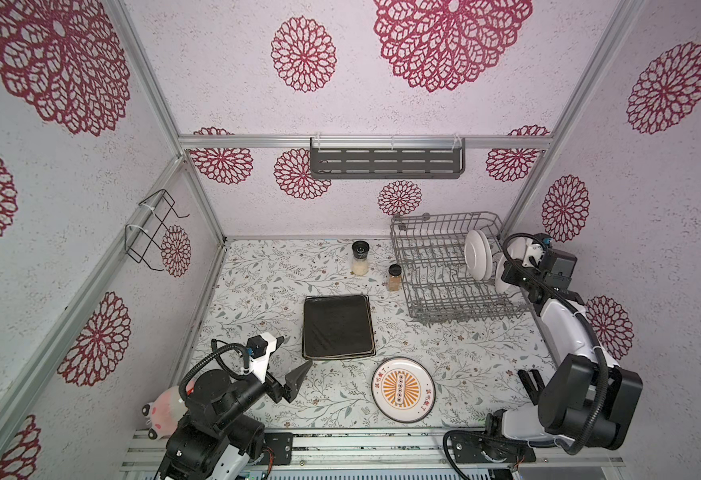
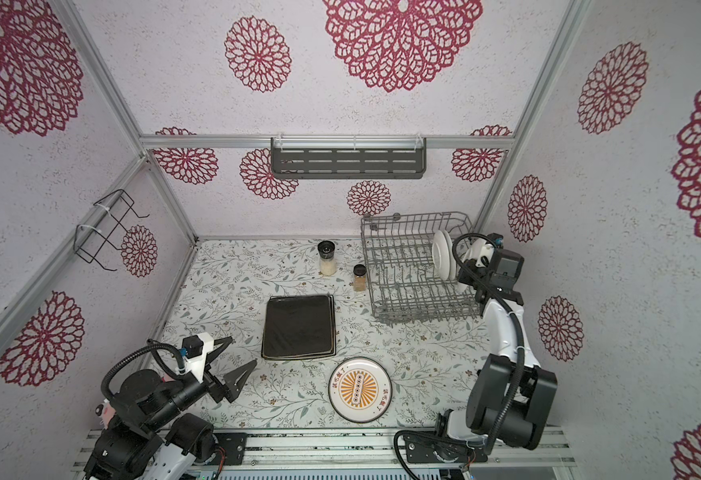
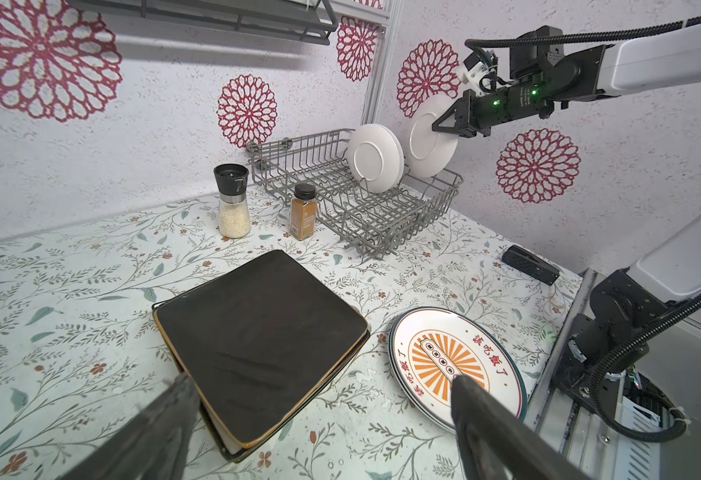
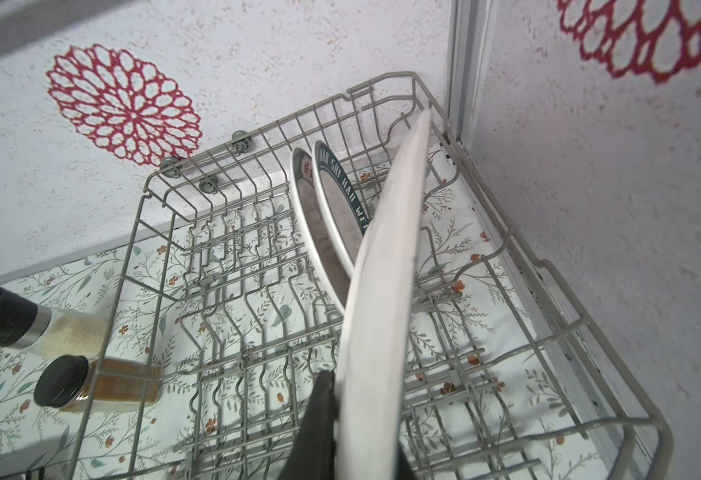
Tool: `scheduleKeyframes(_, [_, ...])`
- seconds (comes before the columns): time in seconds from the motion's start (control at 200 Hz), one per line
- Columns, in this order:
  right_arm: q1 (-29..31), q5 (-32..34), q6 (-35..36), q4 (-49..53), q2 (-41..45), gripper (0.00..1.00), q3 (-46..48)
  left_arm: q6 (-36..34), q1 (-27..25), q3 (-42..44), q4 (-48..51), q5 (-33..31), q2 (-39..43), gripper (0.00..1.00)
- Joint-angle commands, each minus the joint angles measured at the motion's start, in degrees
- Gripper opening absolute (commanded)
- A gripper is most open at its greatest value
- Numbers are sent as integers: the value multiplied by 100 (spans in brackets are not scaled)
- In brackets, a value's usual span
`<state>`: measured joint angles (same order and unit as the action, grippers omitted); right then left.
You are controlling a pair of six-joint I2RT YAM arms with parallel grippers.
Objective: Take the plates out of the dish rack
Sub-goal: 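Grip the green-rimmed plate rim with the right gripper and lift it out, then carry the green-rimmed plate toward the robot over the sunburst plates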
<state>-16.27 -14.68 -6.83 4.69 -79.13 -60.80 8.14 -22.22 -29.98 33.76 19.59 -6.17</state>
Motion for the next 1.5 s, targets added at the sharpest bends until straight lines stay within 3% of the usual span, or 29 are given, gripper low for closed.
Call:
scheduleKeyframes(0.0, [186, 329, 175, 129, 571, 5, 88, -142, -34, 80, -39, -34, 111, 97])
scheduleKeyframes(0.53, [1703, 1328, 235, 1690, 2503, 5, 620, -146, -28, 106, -54, -52, 310, 97])
scheduleKeyframes(0.836, [2542, 1761, -442, 2418, 3138, 4, 1105, -155, -31, 109, -54, -52, 292, 97])
scheduleKeyframes(1.496, [5118, 3364, -1260, 3962, 2835, 4, 451, -155, -35, 132, -80, 0, 213, 97])
